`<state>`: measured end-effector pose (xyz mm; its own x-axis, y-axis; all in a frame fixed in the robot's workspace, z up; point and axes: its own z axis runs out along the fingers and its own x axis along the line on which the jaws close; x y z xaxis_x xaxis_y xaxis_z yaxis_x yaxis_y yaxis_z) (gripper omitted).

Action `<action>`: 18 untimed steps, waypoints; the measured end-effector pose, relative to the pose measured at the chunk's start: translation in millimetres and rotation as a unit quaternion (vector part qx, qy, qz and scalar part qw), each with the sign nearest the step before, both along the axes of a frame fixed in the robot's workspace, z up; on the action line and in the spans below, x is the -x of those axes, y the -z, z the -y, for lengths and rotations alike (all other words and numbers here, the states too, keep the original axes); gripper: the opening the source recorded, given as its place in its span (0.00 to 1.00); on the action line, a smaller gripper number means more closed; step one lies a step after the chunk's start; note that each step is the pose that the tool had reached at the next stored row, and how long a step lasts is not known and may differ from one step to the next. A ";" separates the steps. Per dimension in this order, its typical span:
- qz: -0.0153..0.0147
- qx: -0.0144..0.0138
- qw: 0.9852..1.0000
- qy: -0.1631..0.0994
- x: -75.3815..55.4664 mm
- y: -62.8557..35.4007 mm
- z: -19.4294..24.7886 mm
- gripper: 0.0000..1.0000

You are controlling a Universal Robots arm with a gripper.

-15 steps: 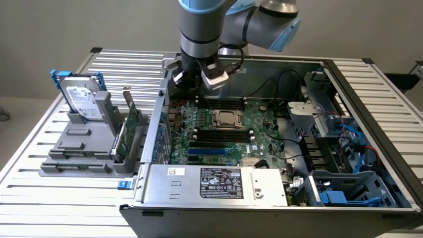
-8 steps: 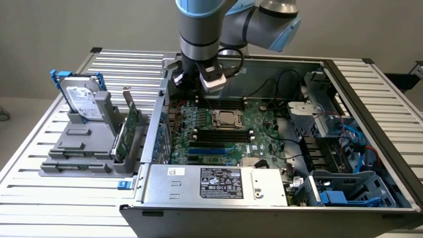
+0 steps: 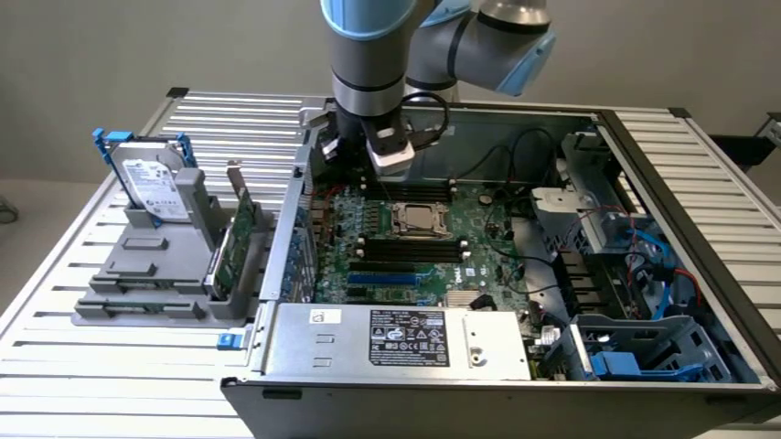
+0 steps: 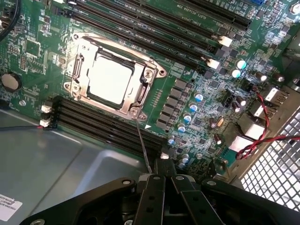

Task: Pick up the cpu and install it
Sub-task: 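Install the first cpu locking lever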

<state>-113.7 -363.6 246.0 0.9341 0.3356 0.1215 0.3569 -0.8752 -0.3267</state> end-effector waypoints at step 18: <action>0.006 -0.027 0.999 0.026 -5.2 1.1 0.0 0.11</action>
<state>-108.5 -363.5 244.9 0.9489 0.2786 0.1483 0.3145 -0.8743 -0.3697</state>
